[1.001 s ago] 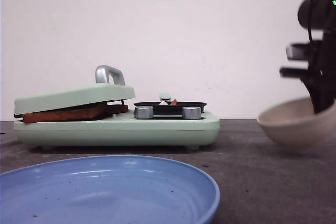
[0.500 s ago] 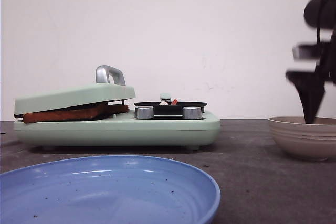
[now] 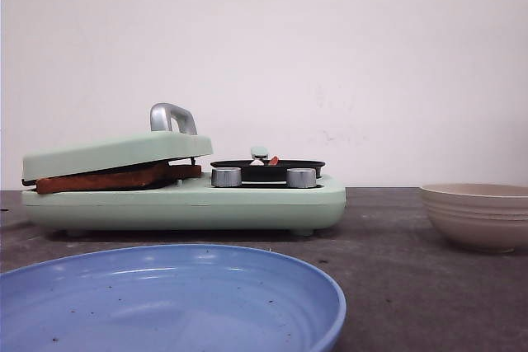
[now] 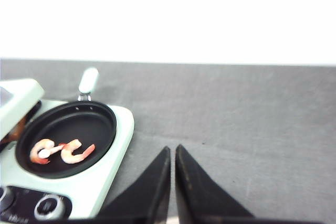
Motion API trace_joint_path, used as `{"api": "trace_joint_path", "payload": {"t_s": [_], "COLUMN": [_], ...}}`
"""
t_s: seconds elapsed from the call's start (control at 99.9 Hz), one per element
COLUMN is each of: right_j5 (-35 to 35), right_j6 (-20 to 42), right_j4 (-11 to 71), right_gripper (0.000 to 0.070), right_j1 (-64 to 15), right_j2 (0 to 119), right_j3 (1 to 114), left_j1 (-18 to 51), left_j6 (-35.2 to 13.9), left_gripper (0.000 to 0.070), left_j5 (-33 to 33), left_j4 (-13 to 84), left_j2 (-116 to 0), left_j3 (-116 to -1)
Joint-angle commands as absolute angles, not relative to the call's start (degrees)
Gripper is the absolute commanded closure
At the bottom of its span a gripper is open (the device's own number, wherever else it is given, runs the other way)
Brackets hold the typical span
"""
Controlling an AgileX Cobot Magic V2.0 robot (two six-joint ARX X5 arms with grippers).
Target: Make breakfast with bread and shrimp
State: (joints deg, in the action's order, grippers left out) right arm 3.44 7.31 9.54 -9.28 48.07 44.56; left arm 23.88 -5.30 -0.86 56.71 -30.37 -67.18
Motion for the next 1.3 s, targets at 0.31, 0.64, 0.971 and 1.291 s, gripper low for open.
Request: {"api": "trace_joint_path", "payload": {"t_s": [0.31,0.64,0.971,1.291], "right_j5": [-3.4,-3.4,-3.4,-3.4], "right_j6": [5.8,5.8,5.8,5.8], "right_j4": [10.4,8.6,8.6,8.6], "right_gripper": [0.0696,0.0696,0.0696,0.0696], "right_j1": [-8.9,-8.9,-8.9,-8.9], "right_j2": [32.2,27.9,27.2,27.2], "right_j3": [36.3,36.3,36.3,36.3], "left_j1": [24.1,24.1,24.1,19.2], "left_j6": [-5.5,-5.5,-5.4,3.2], "left_gripper": [0.0644,0.0644,0.0643,0.0643], "left_j5": [-0.6,-0.6,-0.6,0.8], "left_j4": [57.9,57.6,57.6,48.3], "left_j2": [-30.6,-30.6,-30.2,-26.3], "left_j3": [-67.5,-67.5,-67.5,-62.4]}}
